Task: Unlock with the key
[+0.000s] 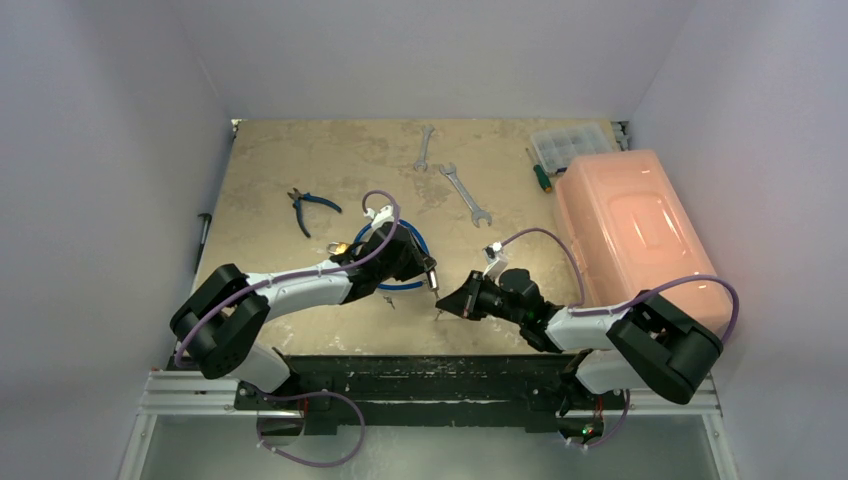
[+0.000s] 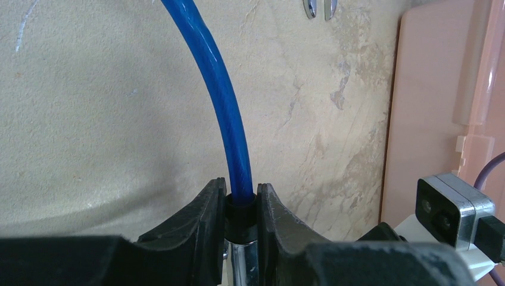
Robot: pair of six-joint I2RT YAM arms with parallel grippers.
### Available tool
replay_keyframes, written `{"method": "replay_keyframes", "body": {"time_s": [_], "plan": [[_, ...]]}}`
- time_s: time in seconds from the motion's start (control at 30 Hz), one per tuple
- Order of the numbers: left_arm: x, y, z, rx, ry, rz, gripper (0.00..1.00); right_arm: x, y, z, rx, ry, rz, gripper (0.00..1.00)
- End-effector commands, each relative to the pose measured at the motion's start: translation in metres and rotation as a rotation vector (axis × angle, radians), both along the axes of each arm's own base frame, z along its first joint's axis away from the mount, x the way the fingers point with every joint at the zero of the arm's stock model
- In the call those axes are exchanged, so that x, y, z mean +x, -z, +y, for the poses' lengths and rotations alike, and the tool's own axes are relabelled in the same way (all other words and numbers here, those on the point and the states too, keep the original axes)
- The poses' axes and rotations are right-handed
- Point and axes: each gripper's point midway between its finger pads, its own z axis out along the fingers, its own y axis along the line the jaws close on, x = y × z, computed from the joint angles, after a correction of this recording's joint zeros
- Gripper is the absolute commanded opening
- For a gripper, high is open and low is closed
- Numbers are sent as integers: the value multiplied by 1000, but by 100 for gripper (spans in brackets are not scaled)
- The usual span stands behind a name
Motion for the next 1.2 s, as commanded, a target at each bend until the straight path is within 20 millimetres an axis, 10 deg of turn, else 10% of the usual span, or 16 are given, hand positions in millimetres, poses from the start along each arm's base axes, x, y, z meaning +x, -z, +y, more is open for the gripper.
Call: {"method": "replay_keyframes", "body": {"time_s": [0.0, 1.17], "plan": [[5, -24, -11, -96, 2, -45, 0, 11, -13, 6, 27, 15, -30, 0], [2, -26, -12, -110, 11, -43, 0, 24, -28, 9, 20, 60, -20, 0]]}}
